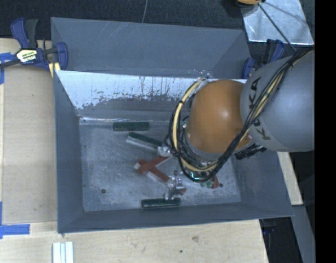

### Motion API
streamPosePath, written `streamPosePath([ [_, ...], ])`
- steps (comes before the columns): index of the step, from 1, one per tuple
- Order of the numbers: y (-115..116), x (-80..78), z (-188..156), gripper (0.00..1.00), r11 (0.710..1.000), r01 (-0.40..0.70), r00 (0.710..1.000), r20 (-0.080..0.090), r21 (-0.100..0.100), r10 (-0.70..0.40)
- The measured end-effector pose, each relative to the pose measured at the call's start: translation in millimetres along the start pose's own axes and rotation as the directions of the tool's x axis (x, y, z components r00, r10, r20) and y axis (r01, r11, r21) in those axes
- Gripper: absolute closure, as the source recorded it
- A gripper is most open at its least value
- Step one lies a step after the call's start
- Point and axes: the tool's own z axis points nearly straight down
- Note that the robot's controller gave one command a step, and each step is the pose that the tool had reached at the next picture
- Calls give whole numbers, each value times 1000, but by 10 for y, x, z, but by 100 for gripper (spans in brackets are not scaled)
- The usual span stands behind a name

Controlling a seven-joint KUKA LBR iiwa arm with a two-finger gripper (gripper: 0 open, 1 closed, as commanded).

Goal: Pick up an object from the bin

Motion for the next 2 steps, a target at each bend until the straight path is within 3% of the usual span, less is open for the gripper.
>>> streamPosePath([
  [1, -3, -133, 201, 0, 980, 198, 980, 4, 1, -198],
  [2, -158, -581, 634, 100, 1000, 5, 1000, -11, -4, -5],
])
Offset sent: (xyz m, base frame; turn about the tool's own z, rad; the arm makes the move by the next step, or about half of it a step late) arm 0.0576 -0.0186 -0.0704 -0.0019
